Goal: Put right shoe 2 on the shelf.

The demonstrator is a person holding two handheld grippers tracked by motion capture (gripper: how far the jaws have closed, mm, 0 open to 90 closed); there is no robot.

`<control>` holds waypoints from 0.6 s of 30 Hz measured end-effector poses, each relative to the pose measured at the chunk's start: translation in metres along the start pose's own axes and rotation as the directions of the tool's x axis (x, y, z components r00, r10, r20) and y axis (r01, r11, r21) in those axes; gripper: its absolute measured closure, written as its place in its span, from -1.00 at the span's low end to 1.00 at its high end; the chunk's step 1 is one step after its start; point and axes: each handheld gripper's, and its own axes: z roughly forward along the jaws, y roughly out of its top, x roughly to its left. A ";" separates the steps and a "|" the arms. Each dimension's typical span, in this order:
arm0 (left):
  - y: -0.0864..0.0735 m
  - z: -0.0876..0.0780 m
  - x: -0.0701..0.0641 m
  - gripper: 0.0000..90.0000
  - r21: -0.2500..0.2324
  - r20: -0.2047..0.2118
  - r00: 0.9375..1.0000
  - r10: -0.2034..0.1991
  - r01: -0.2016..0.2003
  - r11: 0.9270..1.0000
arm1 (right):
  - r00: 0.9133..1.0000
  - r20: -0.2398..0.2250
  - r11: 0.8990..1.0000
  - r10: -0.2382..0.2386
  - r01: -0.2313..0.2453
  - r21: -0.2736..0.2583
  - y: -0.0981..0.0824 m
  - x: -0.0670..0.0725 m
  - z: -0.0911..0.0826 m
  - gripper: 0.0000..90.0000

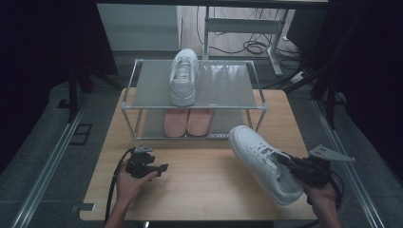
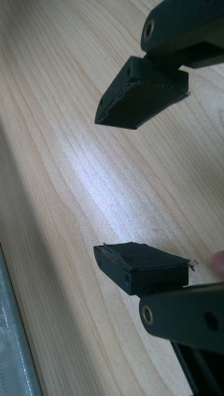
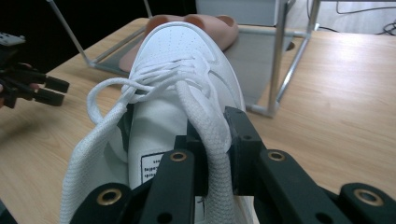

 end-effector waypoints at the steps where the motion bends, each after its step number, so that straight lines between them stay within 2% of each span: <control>1: 0.000 0.000 0.000 -0.29 0.000 0.000 1.000 0.000 0.000 1.000 | 1.000 -0.006 1.000 -0.002 0.002 -0.002 0.002 0.001 0.001 0.81; 8: 0.000 0.000 0.000 -0.29 -0.001 -0.001 1.000 0.001 -0.001 1.000 | 0.999 -0.041 1.000 -0.022 0.022 -0.013 0.014 0.012 0.011 0.81; 18: 0.000 -0.001 0.001 -0.29 -0.001 0.001 1.000 -0.001 0.001 1.000 | 0.997 -0.067 0.999 -0.036 0.034 -0.026 0.024 0.024 0.024 0.81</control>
